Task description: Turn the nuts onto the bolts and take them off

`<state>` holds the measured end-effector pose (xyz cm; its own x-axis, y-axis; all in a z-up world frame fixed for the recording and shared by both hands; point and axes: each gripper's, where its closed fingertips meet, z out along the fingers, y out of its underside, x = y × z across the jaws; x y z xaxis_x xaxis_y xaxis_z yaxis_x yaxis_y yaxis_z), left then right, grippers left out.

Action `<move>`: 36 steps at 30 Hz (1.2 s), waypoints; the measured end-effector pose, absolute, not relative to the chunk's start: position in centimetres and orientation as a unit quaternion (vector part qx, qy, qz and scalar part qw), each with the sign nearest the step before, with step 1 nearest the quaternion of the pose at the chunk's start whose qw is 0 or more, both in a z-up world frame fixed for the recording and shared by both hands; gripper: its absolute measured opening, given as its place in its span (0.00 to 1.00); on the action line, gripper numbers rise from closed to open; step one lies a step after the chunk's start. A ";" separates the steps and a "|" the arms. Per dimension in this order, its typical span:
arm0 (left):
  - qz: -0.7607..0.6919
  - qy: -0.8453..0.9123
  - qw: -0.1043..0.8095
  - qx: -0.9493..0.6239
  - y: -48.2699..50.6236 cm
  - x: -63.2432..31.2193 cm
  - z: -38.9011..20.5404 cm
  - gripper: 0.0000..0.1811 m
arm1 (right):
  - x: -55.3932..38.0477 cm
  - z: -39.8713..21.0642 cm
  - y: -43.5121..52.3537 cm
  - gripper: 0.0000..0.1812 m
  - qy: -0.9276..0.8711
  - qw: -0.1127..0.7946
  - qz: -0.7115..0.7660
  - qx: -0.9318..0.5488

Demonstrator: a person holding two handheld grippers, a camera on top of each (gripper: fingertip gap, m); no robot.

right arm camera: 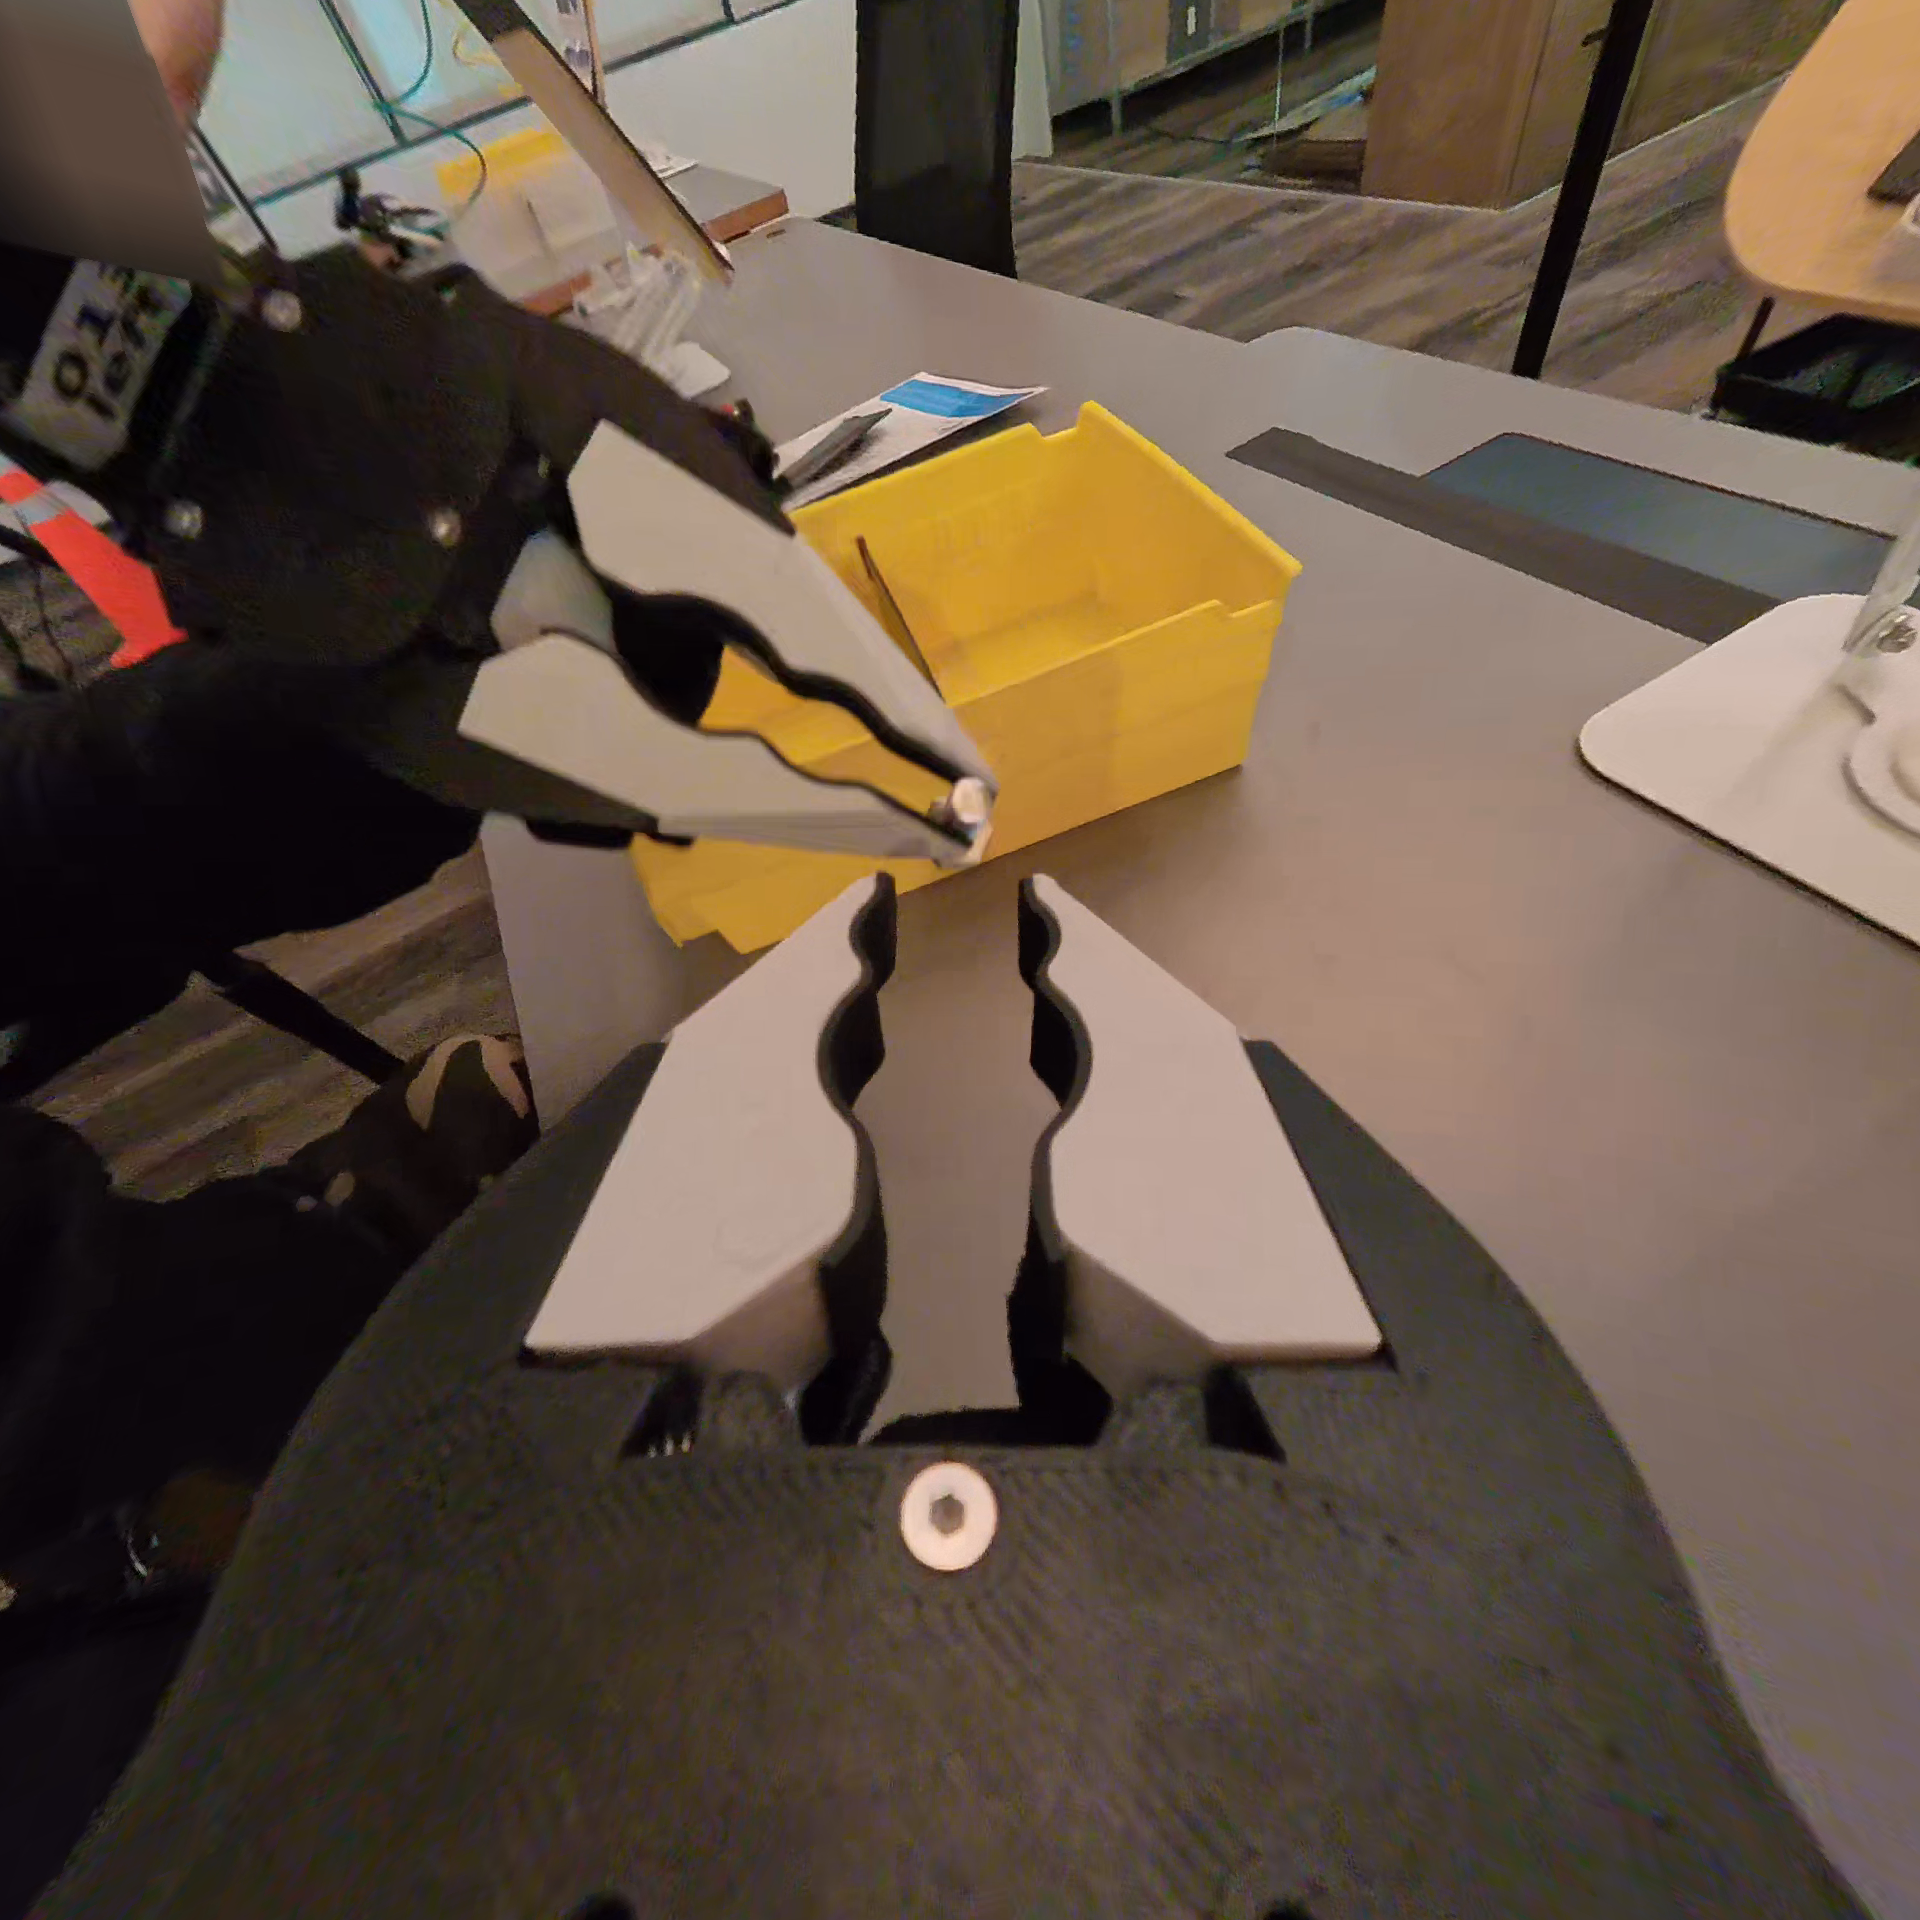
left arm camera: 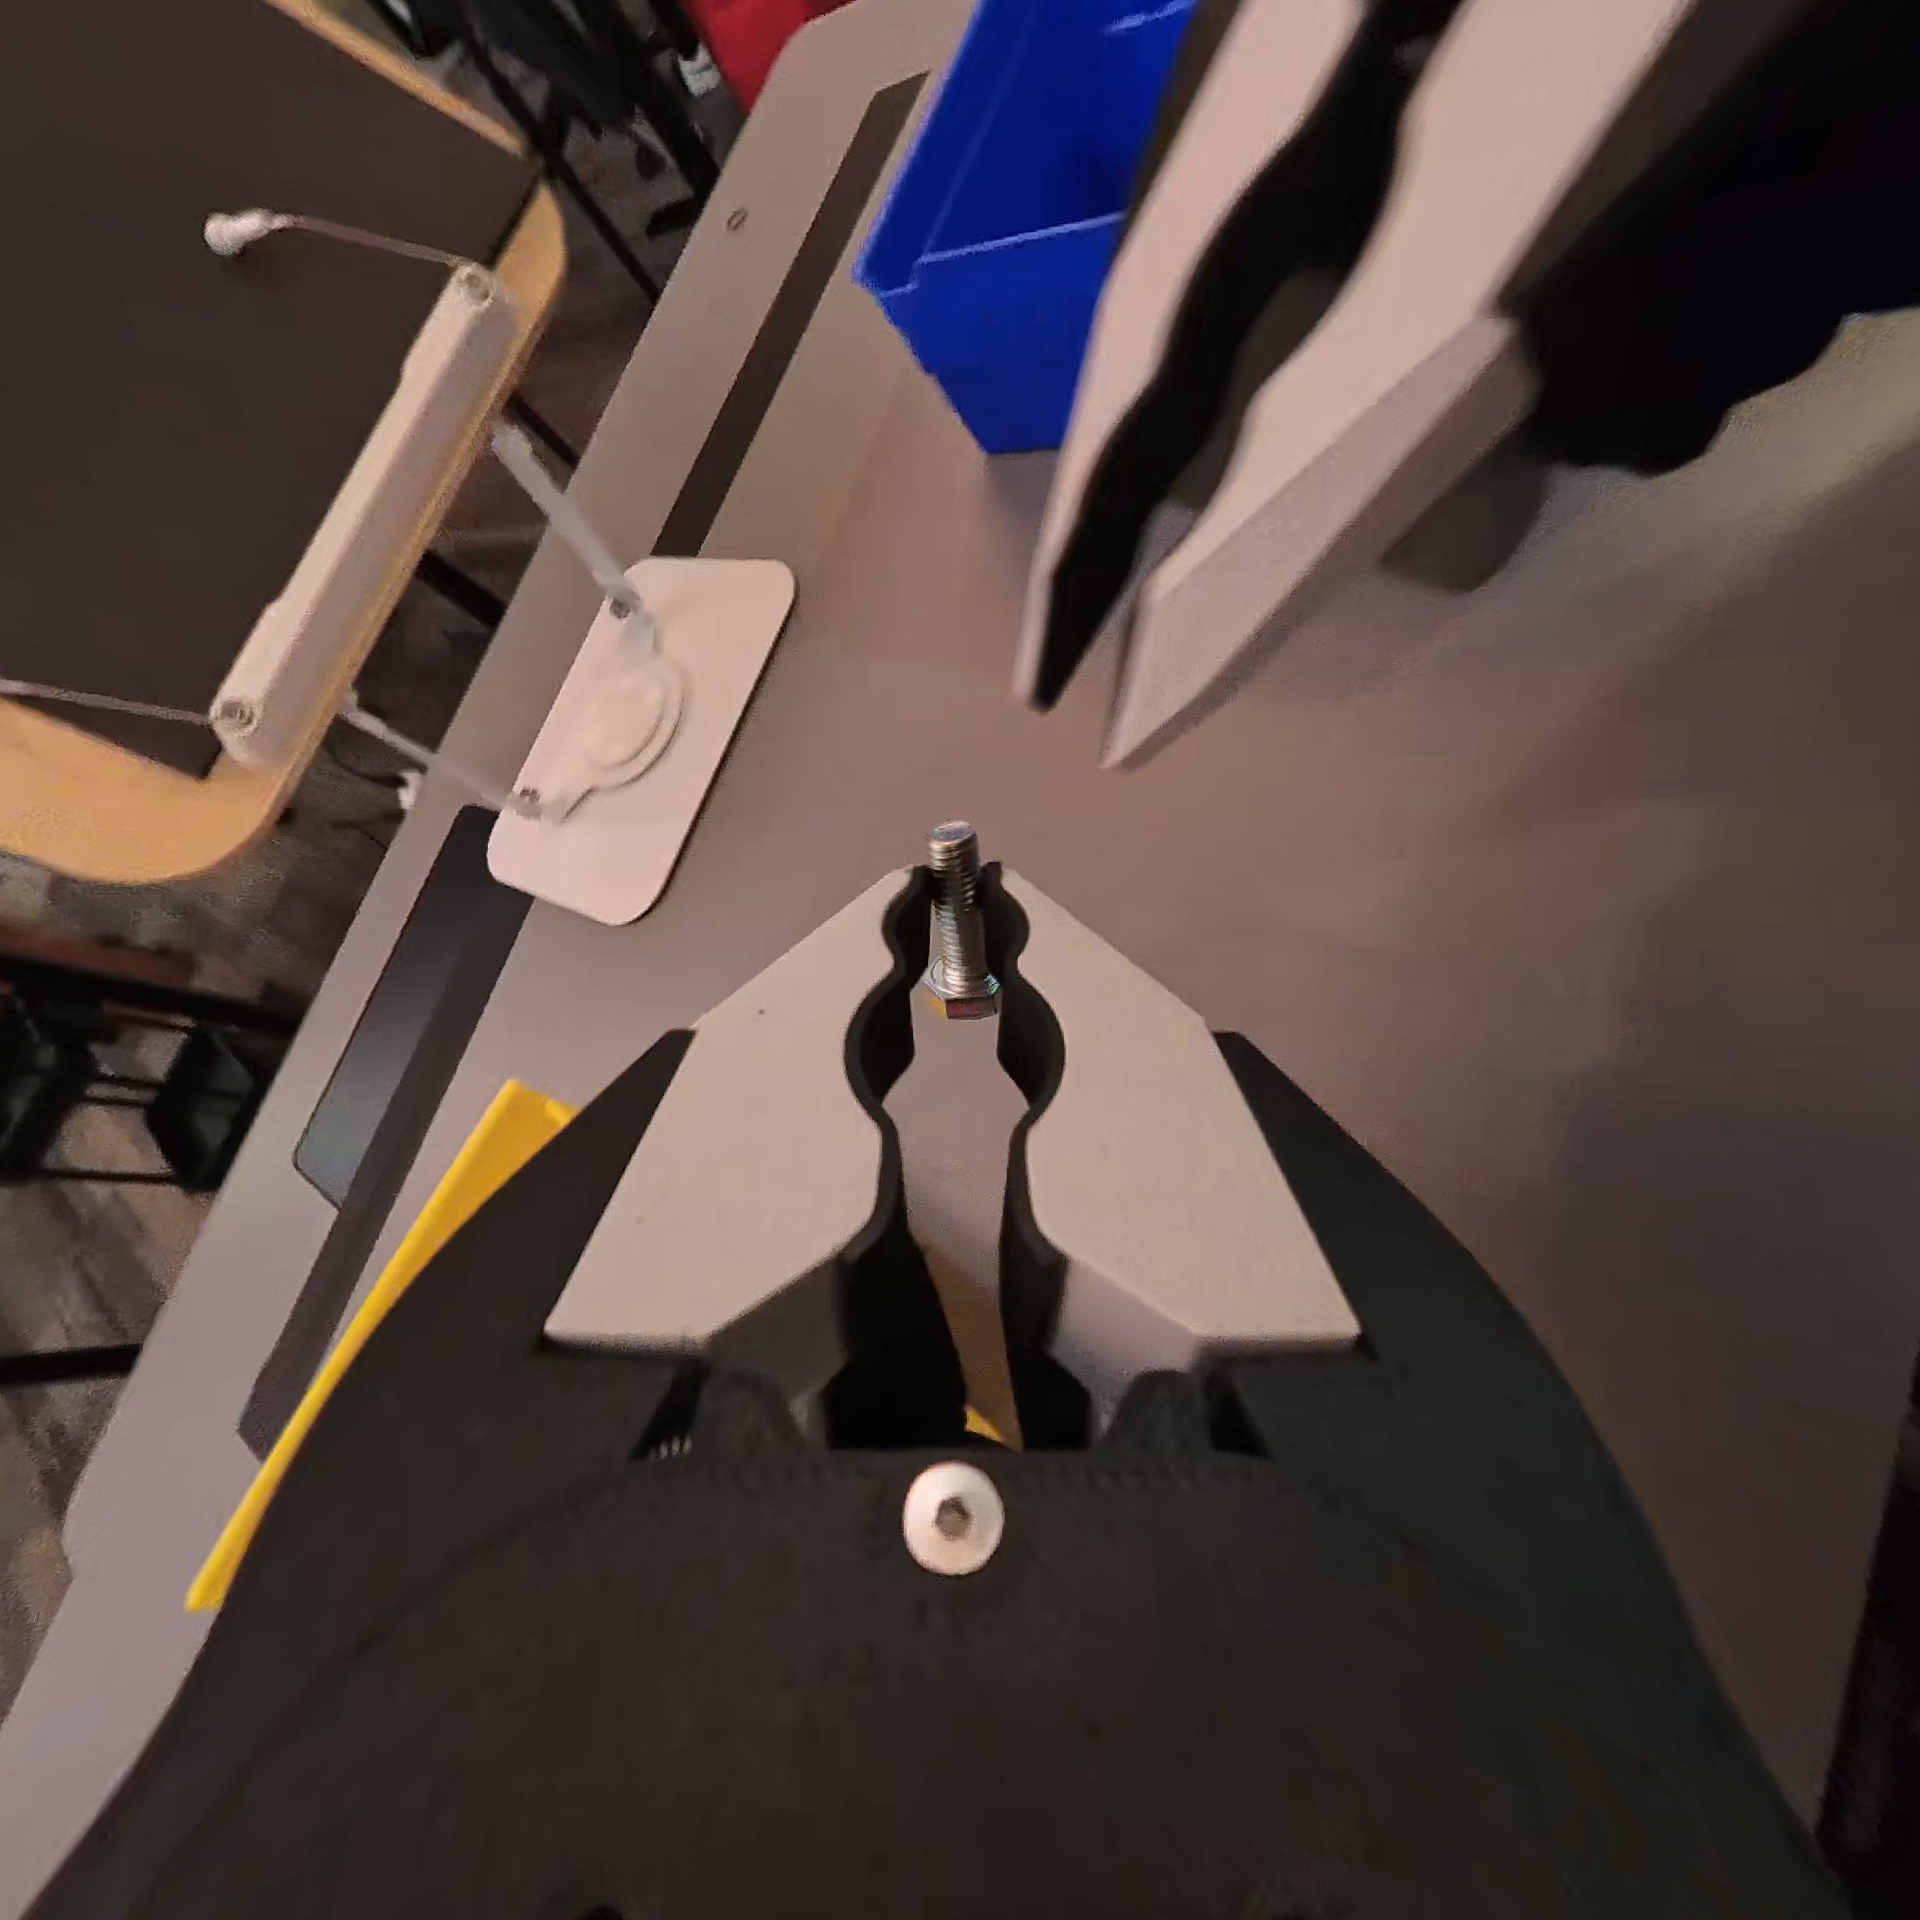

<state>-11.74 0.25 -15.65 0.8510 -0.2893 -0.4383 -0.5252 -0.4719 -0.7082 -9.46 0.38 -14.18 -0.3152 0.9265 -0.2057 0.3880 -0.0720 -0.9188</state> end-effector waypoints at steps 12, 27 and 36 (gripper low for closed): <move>0.242 0.307 0.427 -0.815 0.5 -10.0 -17.8 0.04 | -9.6 -17.0 -0.4 0.06 -0.556 0.150 0.589 -0.566; 0.244 0.332 0.409 -0.814 0.9 -9.5 -18.9 0.04 | -9.3 -17.2 0.5 0.10 -0.505 0.117 0.633 -0.575; 0.252 0.327 0.407 -0.815 1.1 -9.1 -19.8 0.04 | -9.2 -18.2 0.6 0.10 -0.530 0.121 0.600 -0.587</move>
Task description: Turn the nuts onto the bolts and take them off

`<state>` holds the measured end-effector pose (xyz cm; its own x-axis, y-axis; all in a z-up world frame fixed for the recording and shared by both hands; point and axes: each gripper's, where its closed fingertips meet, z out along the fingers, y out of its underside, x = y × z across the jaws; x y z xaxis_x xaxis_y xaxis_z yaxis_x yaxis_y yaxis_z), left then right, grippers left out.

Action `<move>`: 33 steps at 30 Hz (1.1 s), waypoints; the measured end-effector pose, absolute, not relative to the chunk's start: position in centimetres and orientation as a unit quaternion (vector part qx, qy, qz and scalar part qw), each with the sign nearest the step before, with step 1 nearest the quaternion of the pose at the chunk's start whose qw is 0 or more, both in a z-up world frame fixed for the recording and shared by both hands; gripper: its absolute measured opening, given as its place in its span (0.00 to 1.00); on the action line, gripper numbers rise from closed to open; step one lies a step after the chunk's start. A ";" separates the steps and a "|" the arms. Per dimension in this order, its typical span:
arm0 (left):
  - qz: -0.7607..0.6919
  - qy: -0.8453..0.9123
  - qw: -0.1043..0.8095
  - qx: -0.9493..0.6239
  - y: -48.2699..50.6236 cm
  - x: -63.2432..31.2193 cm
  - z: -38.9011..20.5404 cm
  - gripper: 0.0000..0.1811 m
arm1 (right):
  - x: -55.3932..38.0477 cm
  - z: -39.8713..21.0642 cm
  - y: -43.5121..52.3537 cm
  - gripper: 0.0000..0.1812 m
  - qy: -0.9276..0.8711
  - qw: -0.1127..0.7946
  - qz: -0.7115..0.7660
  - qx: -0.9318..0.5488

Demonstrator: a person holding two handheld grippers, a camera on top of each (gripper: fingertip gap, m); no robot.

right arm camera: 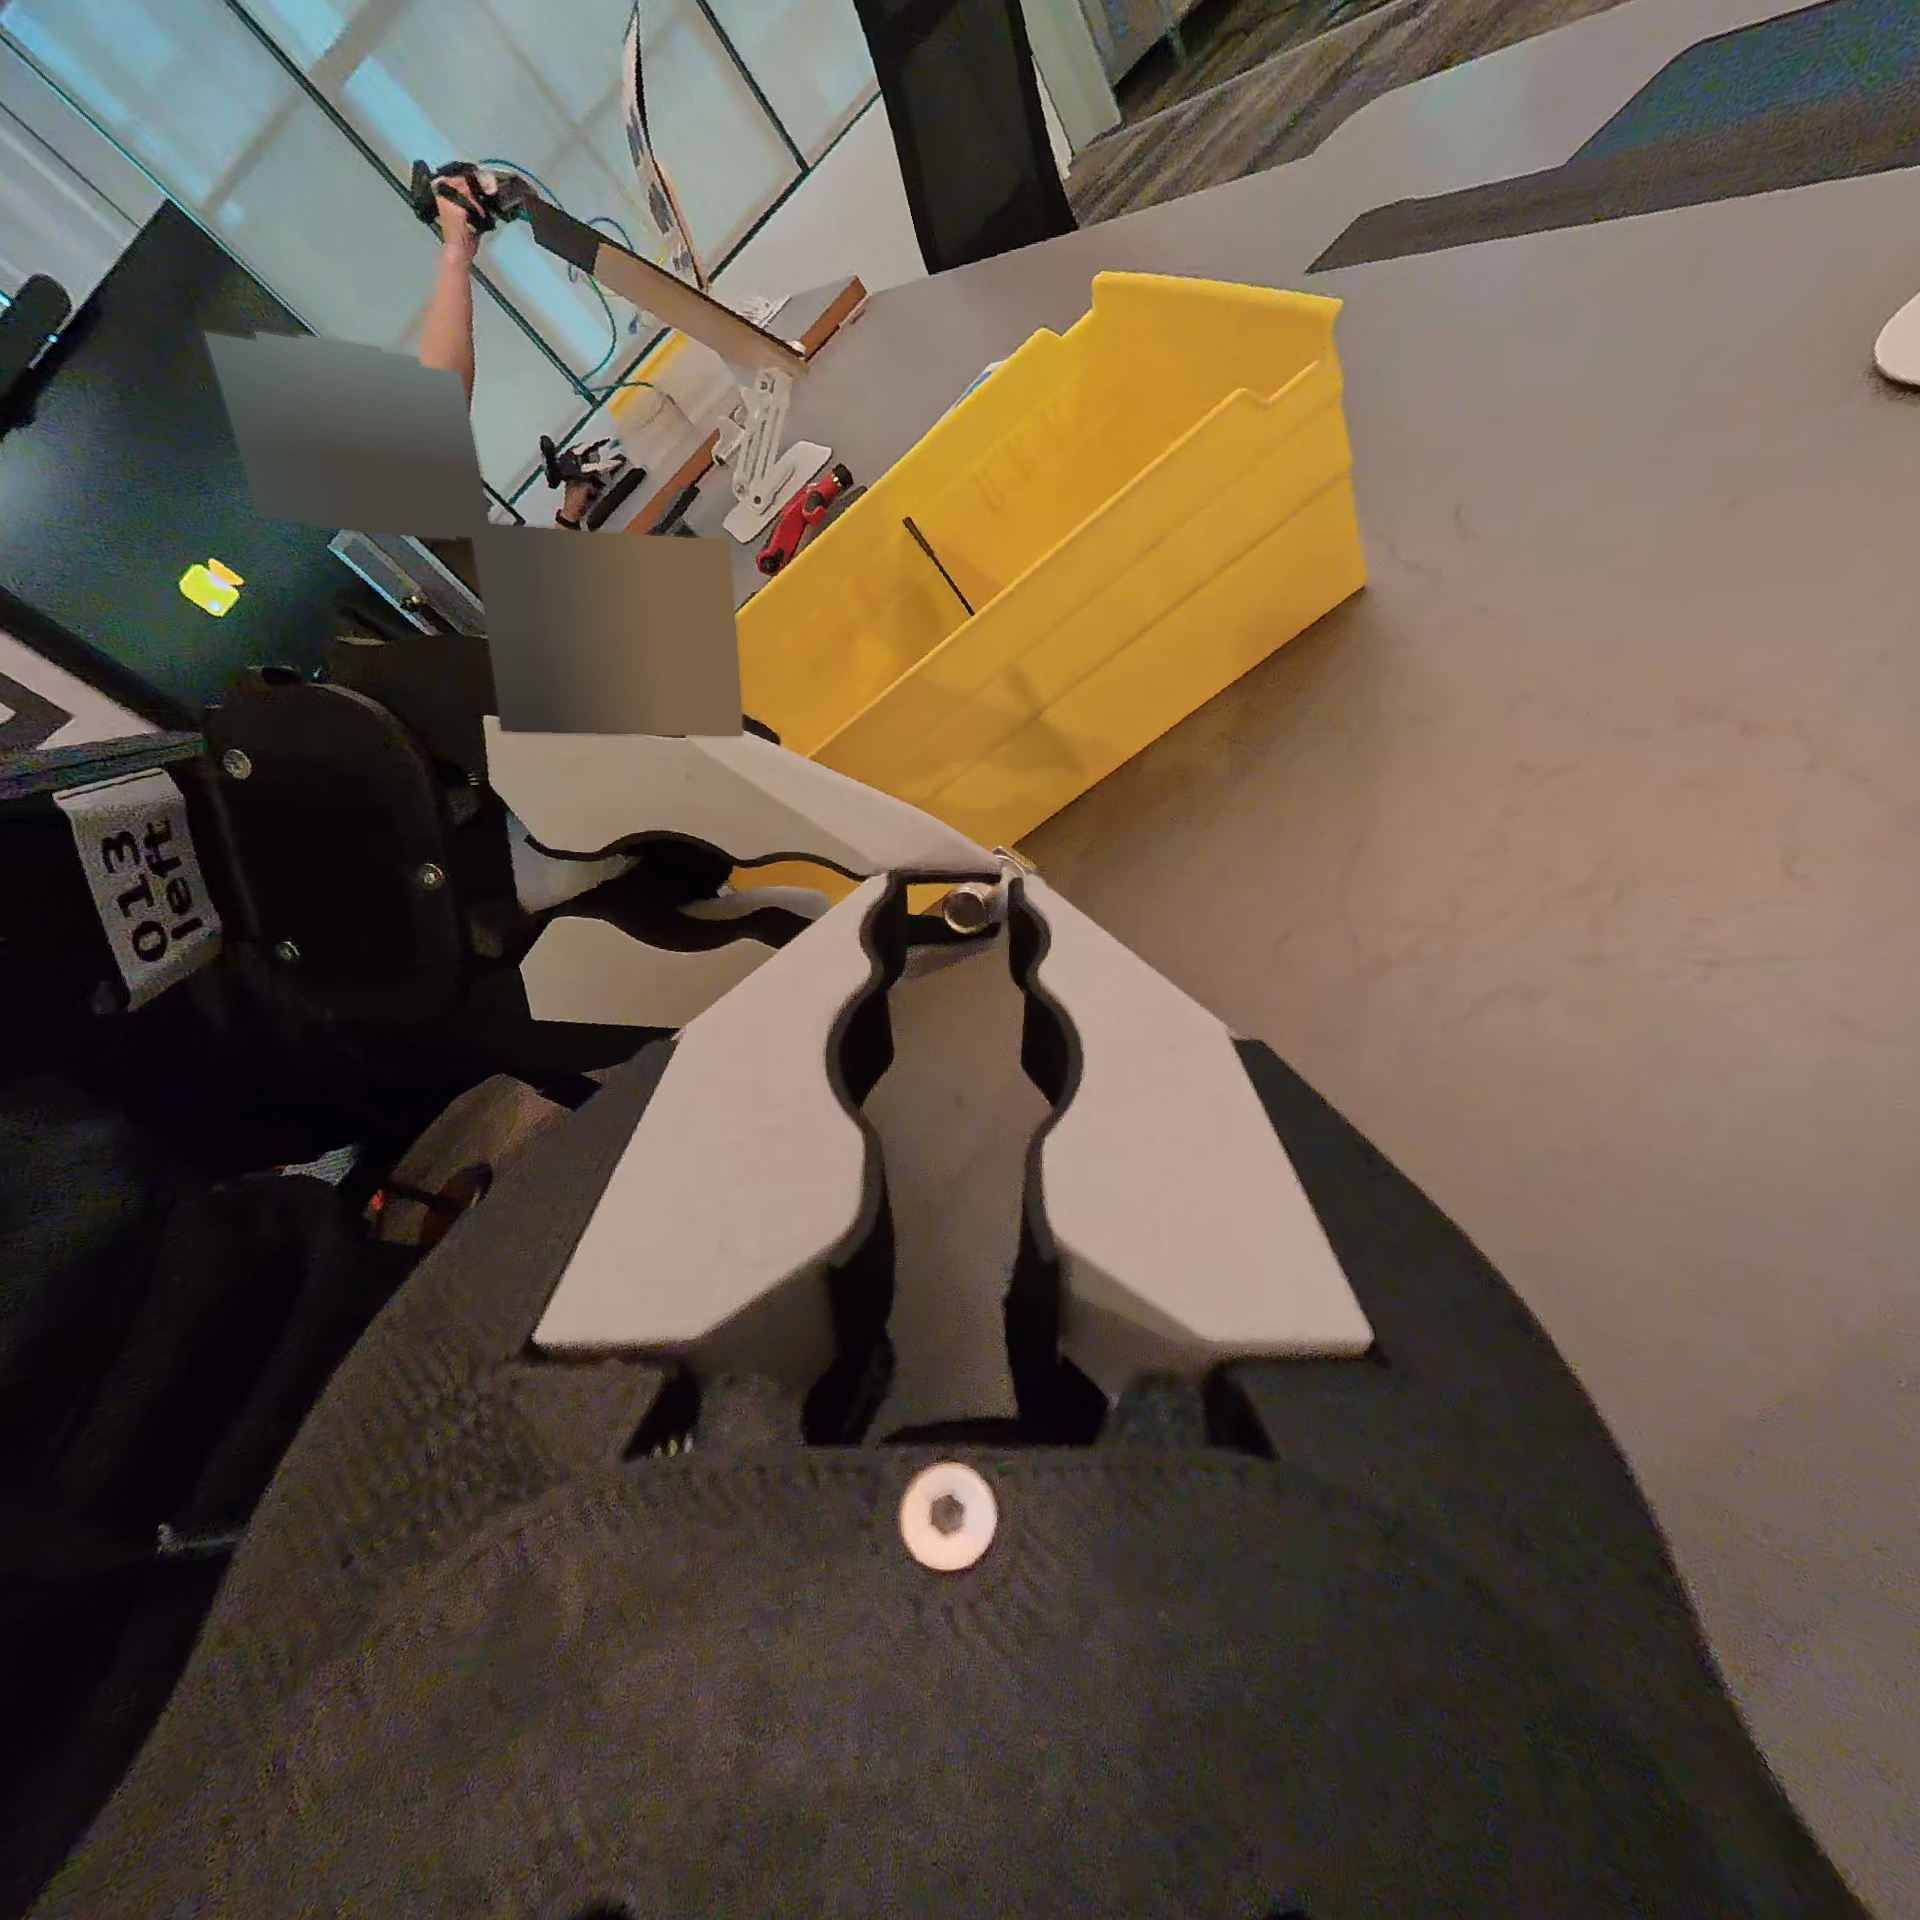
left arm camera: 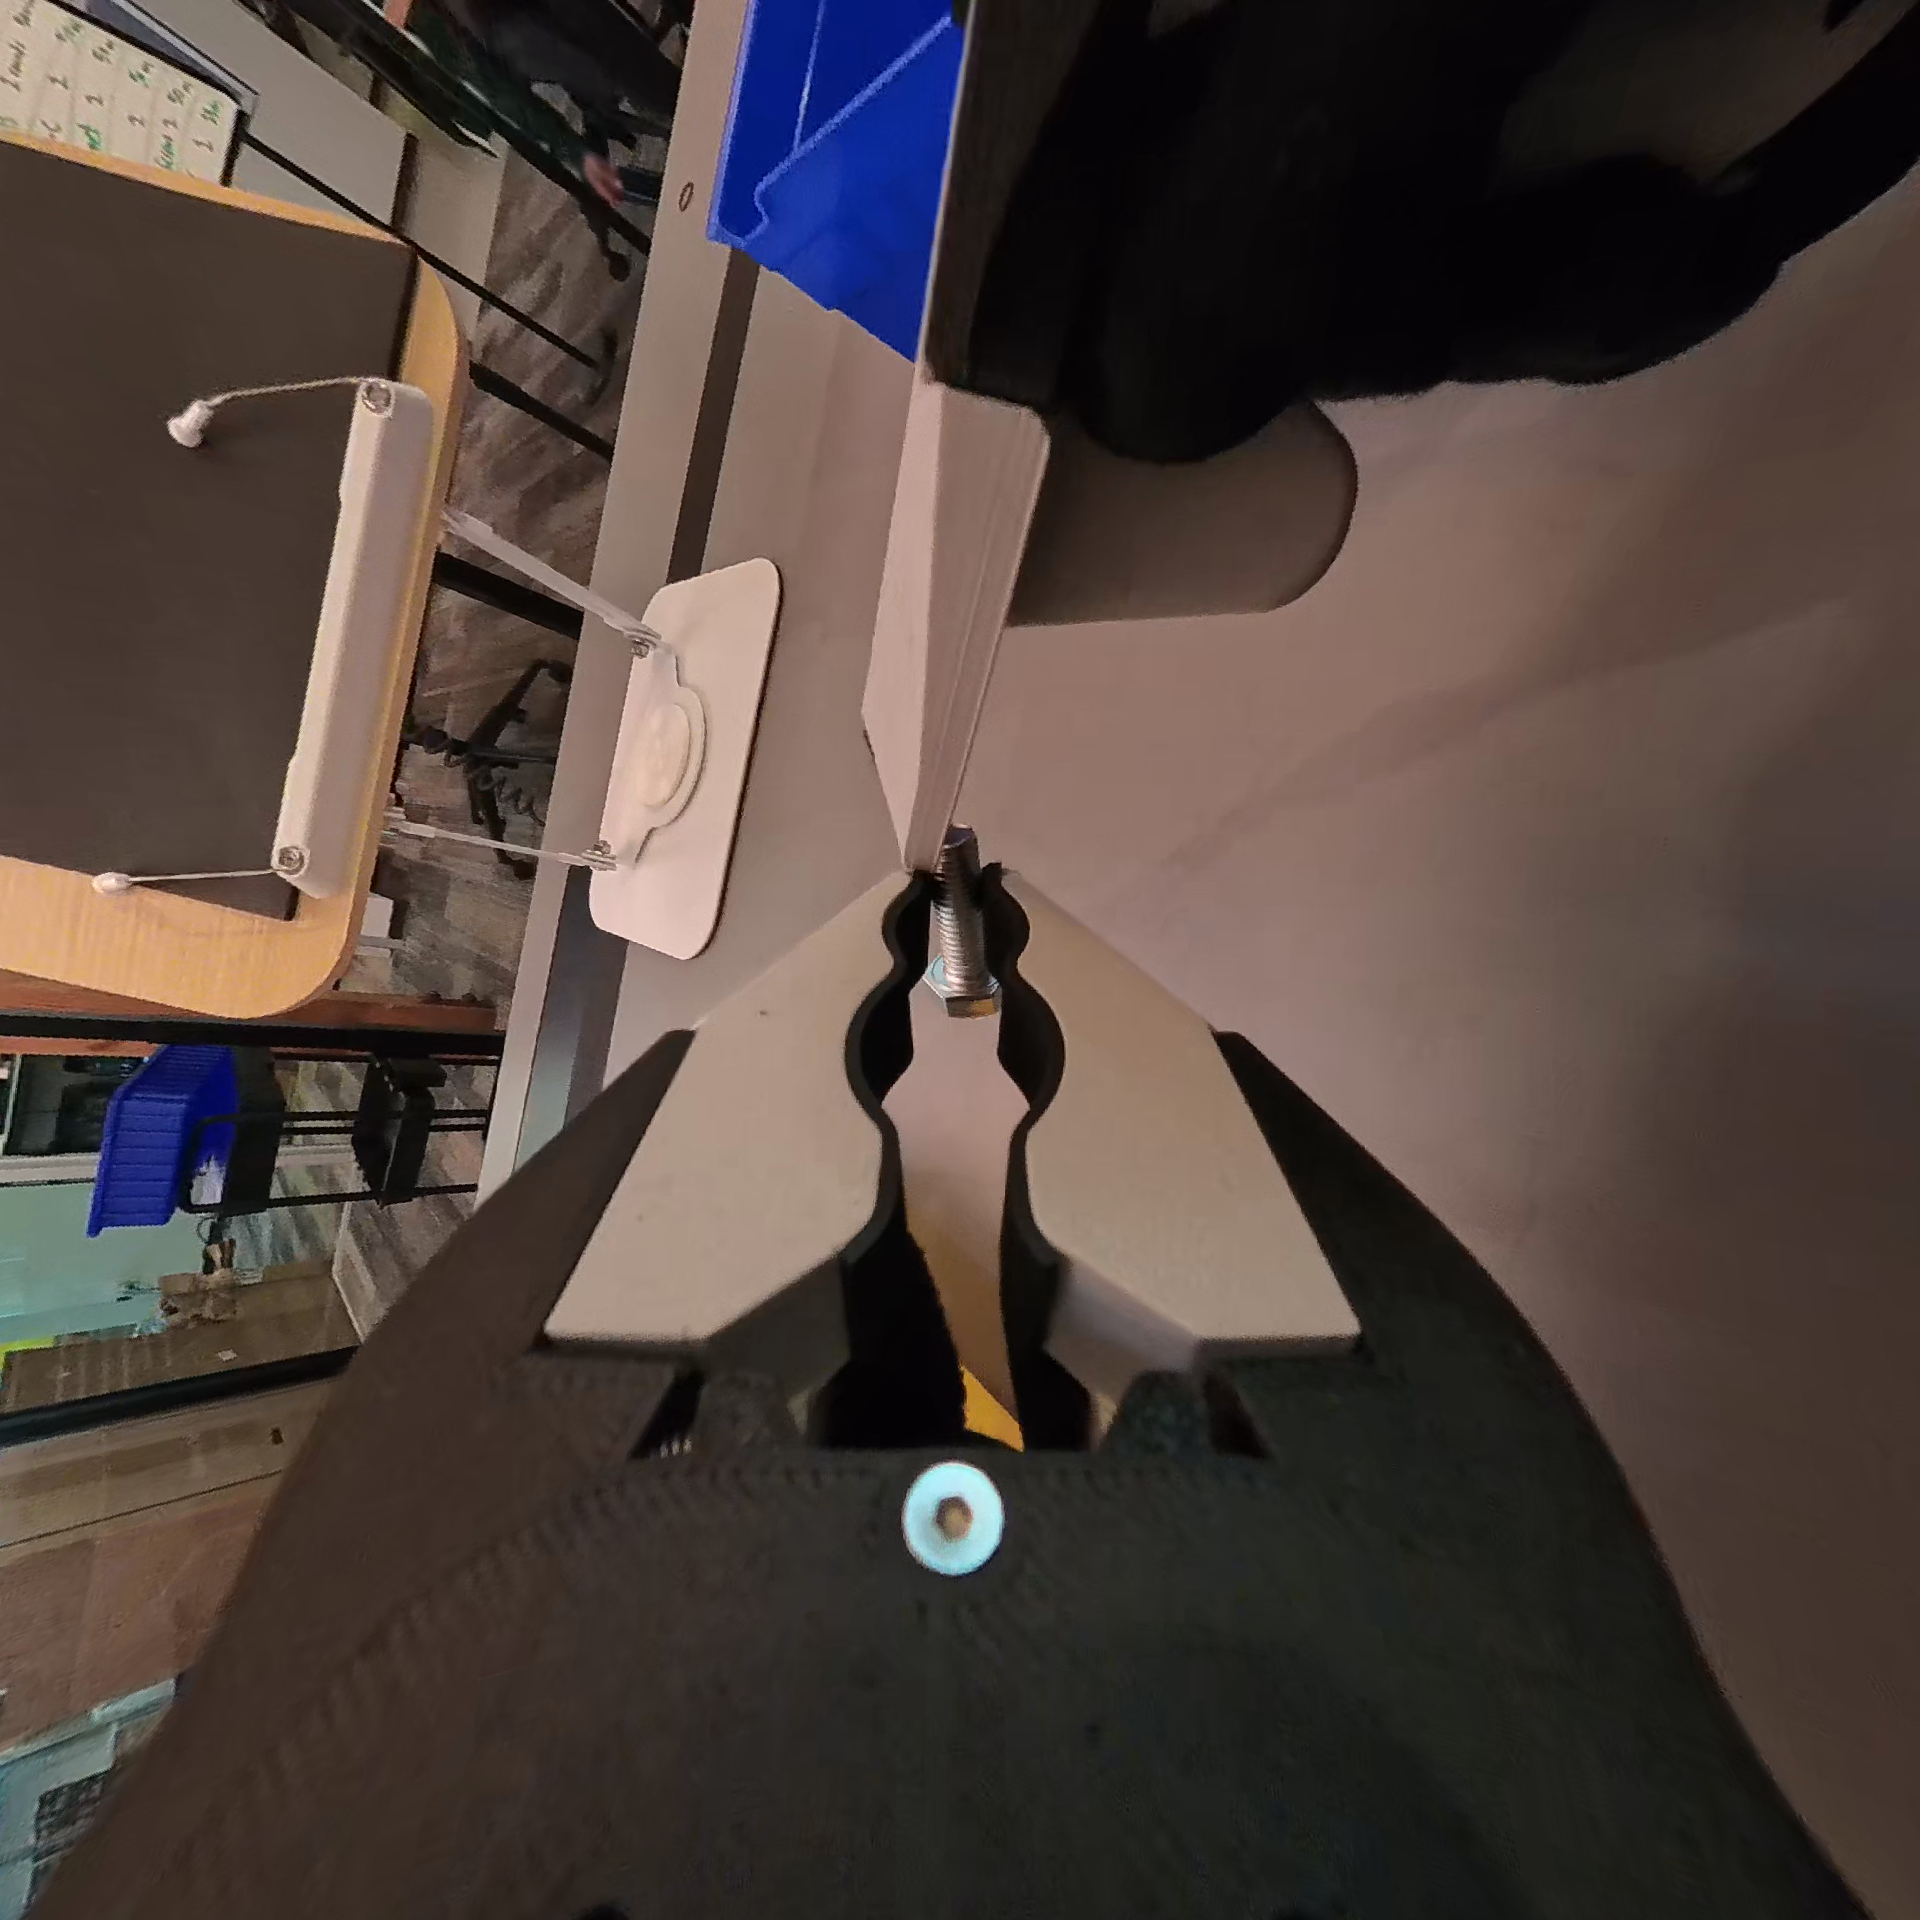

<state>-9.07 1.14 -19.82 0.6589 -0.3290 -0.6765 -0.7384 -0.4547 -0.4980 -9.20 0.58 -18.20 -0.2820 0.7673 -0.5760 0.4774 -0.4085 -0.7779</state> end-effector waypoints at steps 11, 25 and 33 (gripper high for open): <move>0.247 0.322 0.422 -0.811 1.5 -8.3 -20.1 0.04 | -8.9 -19.5 0.3 0.04 -0.577 0.130 0.561 -0.580; 0.194 0.210 0.442 -0.850 -3.2 -12.5 -17.3 0.04 | -6.2 -24.8 3.7 0.04 -0.702 0.133 0.365 -0.597; 0.157 0.123 0.428 -0.881 -7.5 -16.4 -17.4 0.00 | -4.3 -29.2 2.9 0.05 -0.767 0.082 0.253 -0.584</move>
